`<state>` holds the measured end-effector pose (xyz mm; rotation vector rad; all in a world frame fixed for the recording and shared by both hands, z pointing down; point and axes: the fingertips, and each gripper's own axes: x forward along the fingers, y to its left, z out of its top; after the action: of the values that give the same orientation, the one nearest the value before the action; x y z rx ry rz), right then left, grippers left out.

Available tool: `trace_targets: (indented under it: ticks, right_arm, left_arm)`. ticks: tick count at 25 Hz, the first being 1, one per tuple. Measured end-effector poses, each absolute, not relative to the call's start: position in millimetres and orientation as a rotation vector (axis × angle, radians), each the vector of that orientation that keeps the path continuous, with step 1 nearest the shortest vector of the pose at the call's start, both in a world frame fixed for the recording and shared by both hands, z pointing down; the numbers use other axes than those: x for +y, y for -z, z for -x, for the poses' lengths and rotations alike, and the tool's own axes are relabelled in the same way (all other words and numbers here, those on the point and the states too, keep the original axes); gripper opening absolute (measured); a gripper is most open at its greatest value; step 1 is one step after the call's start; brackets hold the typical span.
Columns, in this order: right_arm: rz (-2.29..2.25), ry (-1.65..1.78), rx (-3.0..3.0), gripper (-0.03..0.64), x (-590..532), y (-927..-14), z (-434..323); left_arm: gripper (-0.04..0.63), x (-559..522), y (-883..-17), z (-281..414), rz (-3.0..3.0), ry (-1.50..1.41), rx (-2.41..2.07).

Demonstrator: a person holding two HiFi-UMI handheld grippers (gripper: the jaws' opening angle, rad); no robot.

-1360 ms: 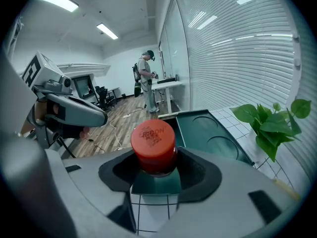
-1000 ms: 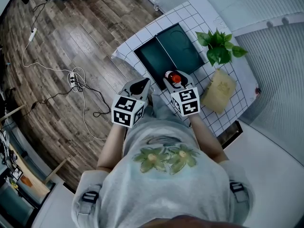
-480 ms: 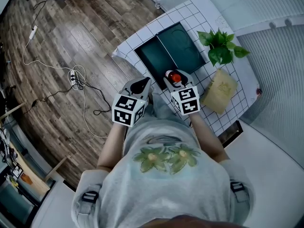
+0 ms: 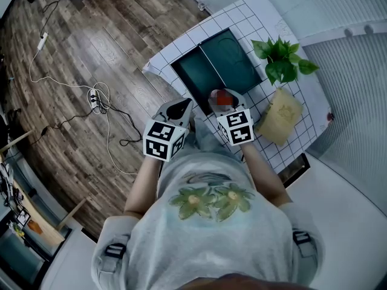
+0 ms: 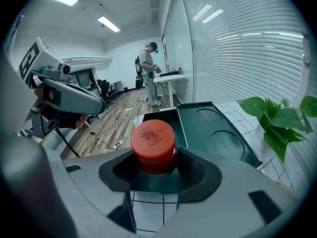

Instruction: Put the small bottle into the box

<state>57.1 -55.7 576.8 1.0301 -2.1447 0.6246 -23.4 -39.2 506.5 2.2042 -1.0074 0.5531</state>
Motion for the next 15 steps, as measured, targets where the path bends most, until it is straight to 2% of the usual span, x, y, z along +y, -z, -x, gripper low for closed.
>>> trace_targets:
  ticks: [15]
  right_arm:
    - [-1.001, -0.625, -2.123, 0.218, -56.5, -593.8, -56.1]
  left_arm:
    - [0.005, -41.6, -510.0, 22.2, -2.194, -0.566, -1.009]
